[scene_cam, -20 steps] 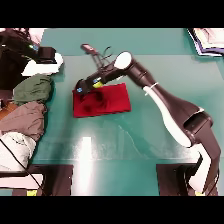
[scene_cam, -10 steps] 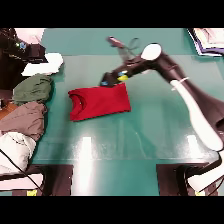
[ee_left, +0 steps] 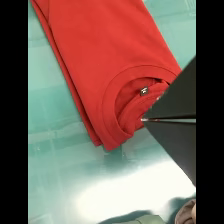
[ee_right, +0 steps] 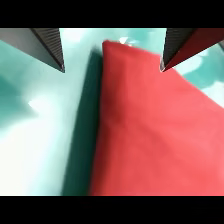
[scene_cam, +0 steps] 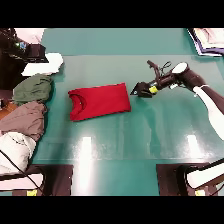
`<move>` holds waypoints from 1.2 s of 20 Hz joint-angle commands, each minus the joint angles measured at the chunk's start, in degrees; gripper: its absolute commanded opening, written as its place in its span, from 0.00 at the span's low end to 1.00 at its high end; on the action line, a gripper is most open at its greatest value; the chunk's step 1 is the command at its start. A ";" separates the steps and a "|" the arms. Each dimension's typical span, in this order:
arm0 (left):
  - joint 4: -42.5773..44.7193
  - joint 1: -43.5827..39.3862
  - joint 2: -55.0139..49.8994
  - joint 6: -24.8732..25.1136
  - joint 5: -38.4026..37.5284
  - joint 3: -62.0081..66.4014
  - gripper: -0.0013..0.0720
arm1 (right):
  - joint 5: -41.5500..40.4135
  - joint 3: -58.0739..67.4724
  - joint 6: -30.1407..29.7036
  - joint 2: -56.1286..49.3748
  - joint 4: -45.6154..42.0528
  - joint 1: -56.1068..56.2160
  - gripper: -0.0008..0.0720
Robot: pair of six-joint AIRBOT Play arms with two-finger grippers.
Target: Fold the shirts.
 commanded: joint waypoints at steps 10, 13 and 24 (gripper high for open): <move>-0.37 0.04 0.04 0.00 0.44 -0.02 0.05 | -7.23 8.72 -4.85 -11.32 13.27 12.20 0.53; -0.50 0.04 0.04 0.00 0.28 -0.02 0.05 | -6.21 13.90 -6.32 -14.12 13.20 14.51 0.09; -0.55 0.04 0.04 -0.02 -1.57 -0.02 0.05 | -14.62 -7.80 -4.79 10.10 2.71 -10.12 0.03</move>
